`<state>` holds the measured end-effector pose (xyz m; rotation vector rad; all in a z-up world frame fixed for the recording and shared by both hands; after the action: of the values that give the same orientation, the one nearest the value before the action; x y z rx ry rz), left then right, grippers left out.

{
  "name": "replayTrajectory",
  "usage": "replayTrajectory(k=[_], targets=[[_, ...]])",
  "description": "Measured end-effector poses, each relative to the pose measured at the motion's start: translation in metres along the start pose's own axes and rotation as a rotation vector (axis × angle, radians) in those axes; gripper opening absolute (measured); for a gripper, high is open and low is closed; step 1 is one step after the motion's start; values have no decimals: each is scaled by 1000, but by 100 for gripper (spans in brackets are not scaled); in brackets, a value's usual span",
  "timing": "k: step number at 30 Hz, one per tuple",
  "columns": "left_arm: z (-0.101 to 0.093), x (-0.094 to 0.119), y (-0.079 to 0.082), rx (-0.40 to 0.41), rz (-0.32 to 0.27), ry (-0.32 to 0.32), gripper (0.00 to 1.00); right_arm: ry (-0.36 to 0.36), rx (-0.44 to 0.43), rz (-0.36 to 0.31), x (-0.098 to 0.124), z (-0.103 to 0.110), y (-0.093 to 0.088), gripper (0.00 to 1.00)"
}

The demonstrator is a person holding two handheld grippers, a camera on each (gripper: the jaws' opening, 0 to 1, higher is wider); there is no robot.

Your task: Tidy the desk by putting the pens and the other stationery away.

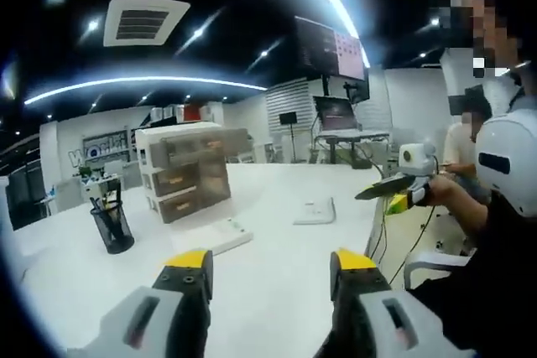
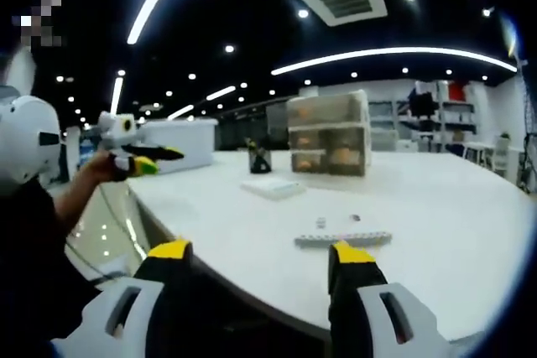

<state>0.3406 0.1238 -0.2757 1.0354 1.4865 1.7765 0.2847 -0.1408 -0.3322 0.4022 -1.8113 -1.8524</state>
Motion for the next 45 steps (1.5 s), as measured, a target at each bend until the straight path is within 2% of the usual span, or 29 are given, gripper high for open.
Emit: replayTrajectory(k=[7, 14, 22, 29, 36, 40, 45], targets=[[10, -24, -5, 3, 50, -58, 57, 7, 5, 5, 0, 0, -1, 64], [10, -48, -6, -73, 136, -135, 63, 10, 4, 22, 1, -1, -3, 65], [10, -67, -1, -153, 211, -201, 63, 25, 16, 40, 7, 5, -4, 65], [5, -90, 11, -247, 293, -251, 63, 29, 17, 45, 11, 4, -4, 65], [3, -109, 14, -308, 383, -308, 64, 40, 15, 49, 15, 4, -5, 65], [1, -114, 11, -346, 462, -377, 65, 47, 15, 57, 17, 5, -6, 65], [10, -123, 9, -373, 519, -398, 65, 59, 17, 68, 18, 7, -9, 65]])
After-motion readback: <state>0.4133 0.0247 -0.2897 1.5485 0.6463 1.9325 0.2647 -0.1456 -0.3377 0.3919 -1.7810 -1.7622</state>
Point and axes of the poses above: the point that each gripper's makers call its tool centre point, and the gripper's own axes: x roughly backward along the fingers, z roughly to its left, y roughly out of its top, the point moved 2 cm from there along x, roughly backward along the fingers, and after that the axes turned 7 degrees about -y, right-handed, at the moved point
